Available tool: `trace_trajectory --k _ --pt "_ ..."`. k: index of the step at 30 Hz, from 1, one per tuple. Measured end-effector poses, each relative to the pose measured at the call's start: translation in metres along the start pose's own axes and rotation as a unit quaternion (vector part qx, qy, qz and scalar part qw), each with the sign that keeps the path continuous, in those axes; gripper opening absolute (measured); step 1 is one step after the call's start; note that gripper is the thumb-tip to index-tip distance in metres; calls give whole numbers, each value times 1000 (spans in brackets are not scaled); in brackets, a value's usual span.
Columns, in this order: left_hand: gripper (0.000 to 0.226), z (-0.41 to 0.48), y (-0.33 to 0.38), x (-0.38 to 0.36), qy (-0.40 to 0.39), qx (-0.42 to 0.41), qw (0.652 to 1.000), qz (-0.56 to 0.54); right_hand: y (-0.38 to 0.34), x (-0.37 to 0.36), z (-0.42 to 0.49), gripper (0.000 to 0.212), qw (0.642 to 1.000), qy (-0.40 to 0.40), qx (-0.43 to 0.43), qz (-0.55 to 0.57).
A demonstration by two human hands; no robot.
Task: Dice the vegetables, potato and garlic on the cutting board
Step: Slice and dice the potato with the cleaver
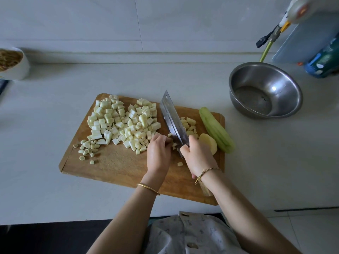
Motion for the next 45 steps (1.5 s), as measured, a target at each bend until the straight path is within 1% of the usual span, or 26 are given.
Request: trace_trajectory --k 7,10,13,16,18,20,22,23,25,27,29,31,32,33,35,37,38,39,41,43,45 --pt "9 -1 1 1 2 -5 1000 -9 -5 -9 10 8 1000 6 3 -19" --pt "10 -2 4 3 -14 -14 1000 3 1 -7 13 8 1000 -5 -17 23" --pt "17 -2 7 7 -47 -29 998 12 8 -1 17 9 995 -12 -20 94" --pt "24 -4 8 16 -69 -57 996 20 11 14 19 20 988 -2 -21 150" --pt "34 -5 8 18 -102 -59 993 16 12 25 17 21 983 -12 -18 181" --pt "53 -9 9 17 -162 -58 985 11 14 33 15 17 982 -16 -14 187" --pt "64 -14 12 12 -218 -69 972 54 16 38 12 15 981 -15 -11 194" --pt "65 -17 13 8 -235 -76 965 85 16 39 11 15 980 -14 -11 197" --pt "56 -20 13 2 -241 -87 959 119 17 42 9 13 979 -16 -9 204" --pt "42 -17 13 -2 -211 -89 967 111 18 44 8 11 977 -17 -8 212" --pt "33 -10 15 -2 -174 -86 976 93 19 46 8 11 976 -19 -11 218" --pt "30 -4 15 0 -149 -85 982 85 20 47 8 18 973 -20 -18 228" --pt "28 -4 16 1 -135 -99 981 93 21 48 8 22 972 -20 -21 232" --pt "26 -5 17 3 -121 -135 978 102 22 49 8 25 971 -19 -22 236" --pt "22 -13 20 -1 -121 -248 956 102 23 51 9 27 970 -13 -20 240" --pt "20 -25 20 -12 -156 -338 923 102 23 52 10 26 970 -7 -18 241" --pt "20 -29 20 -17 -172 -356 911 113 23 53 10 25 970 -5 -18 242" --pt "19 -29 19 -22 -174 -366 906 122 24 53 10 24 970 -4 -18 243" --pt "7 -25 17 -26 -175 -358 907 135 24 55 10 23 971 -3 -17 240" --pt "16 -16 13 -29 -166 -338 916 140 25 56 11 23 969 -5 -16 245" --pt "9 -7 12 -26 -161 -317 926 125 27 57 12 21 965 -11 -17 262"
Point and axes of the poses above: each hand's wrist, its own z-axis towards the middle knuckle, its own x-axis out of the back of the hand, y = z × x, the point moved 3 cm from there along z, towards the middle knuckle, and after that the axes turned 7 degrees about -x, right-handed, at the moved point
